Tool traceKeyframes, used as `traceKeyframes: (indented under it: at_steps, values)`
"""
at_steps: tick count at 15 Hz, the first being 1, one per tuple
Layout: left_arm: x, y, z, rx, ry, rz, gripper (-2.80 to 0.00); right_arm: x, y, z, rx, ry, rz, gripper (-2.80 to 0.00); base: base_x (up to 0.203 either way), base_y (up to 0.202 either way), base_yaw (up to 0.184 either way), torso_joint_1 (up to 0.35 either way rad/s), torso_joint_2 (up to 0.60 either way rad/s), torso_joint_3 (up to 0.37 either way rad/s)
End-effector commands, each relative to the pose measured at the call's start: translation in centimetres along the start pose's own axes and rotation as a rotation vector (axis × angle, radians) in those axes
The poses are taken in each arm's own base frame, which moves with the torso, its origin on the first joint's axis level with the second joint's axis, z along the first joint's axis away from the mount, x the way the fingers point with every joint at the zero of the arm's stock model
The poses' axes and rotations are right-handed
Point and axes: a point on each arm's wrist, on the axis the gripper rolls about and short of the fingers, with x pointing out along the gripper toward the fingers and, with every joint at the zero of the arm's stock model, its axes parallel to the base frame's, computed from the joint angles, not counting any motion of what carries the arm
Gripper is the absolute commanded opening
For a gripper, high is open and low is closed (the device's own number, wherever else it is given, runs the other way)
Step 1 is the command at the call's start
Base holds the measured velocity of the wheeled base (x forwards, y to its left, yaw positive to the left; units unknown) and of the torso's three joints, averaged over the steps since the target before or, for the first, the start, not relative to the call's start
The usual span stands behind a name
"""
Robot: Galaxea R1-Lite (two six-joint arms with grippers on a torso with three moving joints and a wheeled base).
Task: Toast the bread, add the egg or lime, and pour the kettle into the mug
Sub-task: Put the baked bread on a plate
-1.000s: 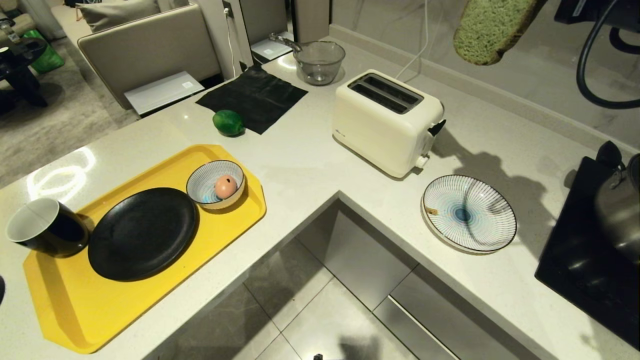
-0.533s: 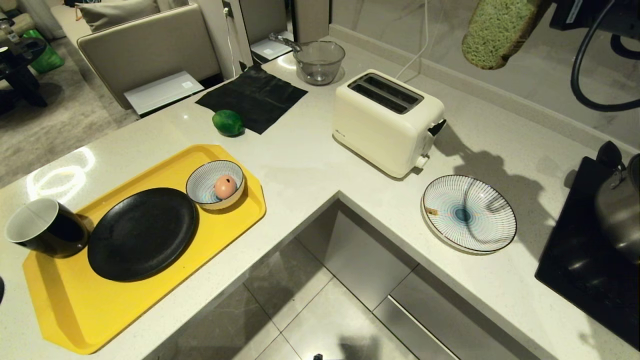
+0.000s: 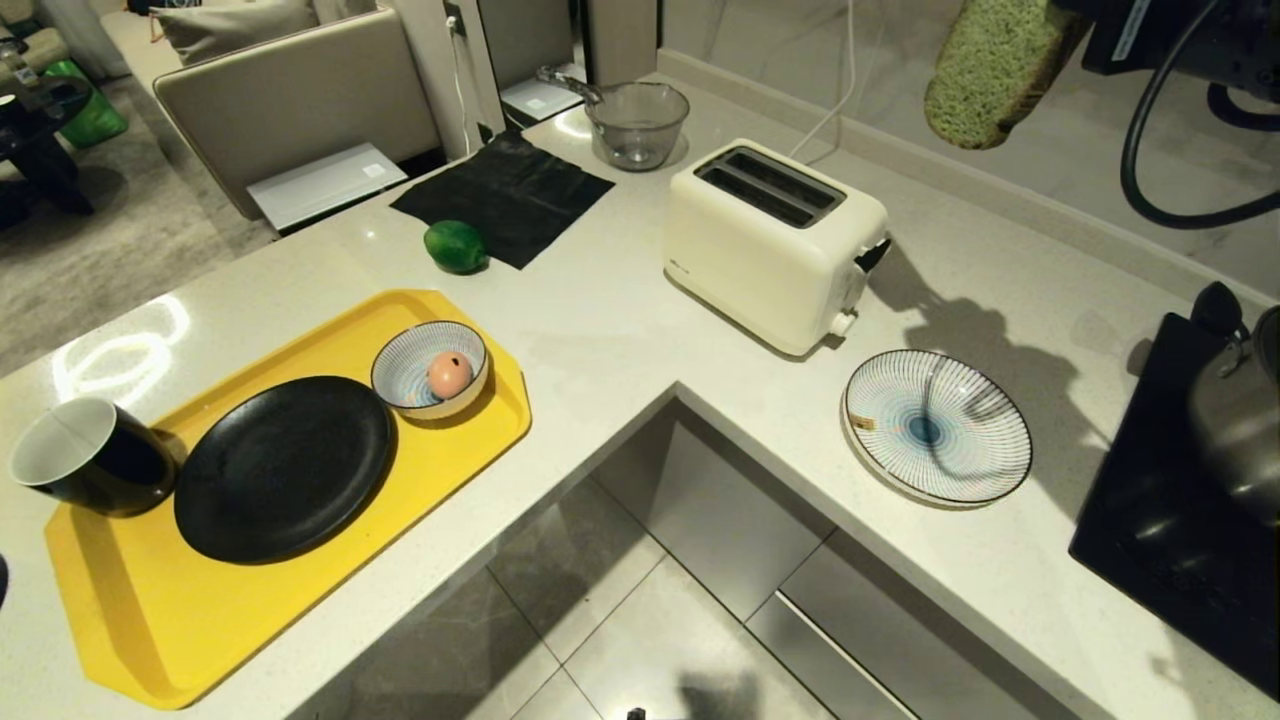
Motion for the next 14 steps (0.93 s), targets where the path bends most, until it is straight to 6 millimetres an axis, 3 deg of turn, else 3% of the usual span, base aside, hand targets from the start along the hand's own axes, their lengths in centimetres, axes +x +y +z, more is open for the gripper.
traceKeyframes:
  at_steps: [1, 4, 14]
  values:
    - [0.0, 0.0, -0.01, 0.0, 0.0, 0.001, -2.8, 0.1, 0.02, -0.05, -0.001, -0.002, 0.003, -2.8, 0.0, 0.0, 0.0, 0.0, 0.0, 0.0]
    - [0.0, 0.0, -0.01, 0.0, 0.0, 0.001, -2.8, 0.07, 0.0, 0.12, -0.003, -0.009, 0.006, -2.8, 0.002, -0.007, 0.068, -0.002, 0.0, -0.001]
    - [0.0, 0.0, -0.01, 0.0, 0.0, 0.001, -2.8, -0.04, 0.02, 0.29, -0.01, -0.015, 0.008, -2.8, 0.0, -0.008, 0.172, 0.003, 0.0, 0.003]
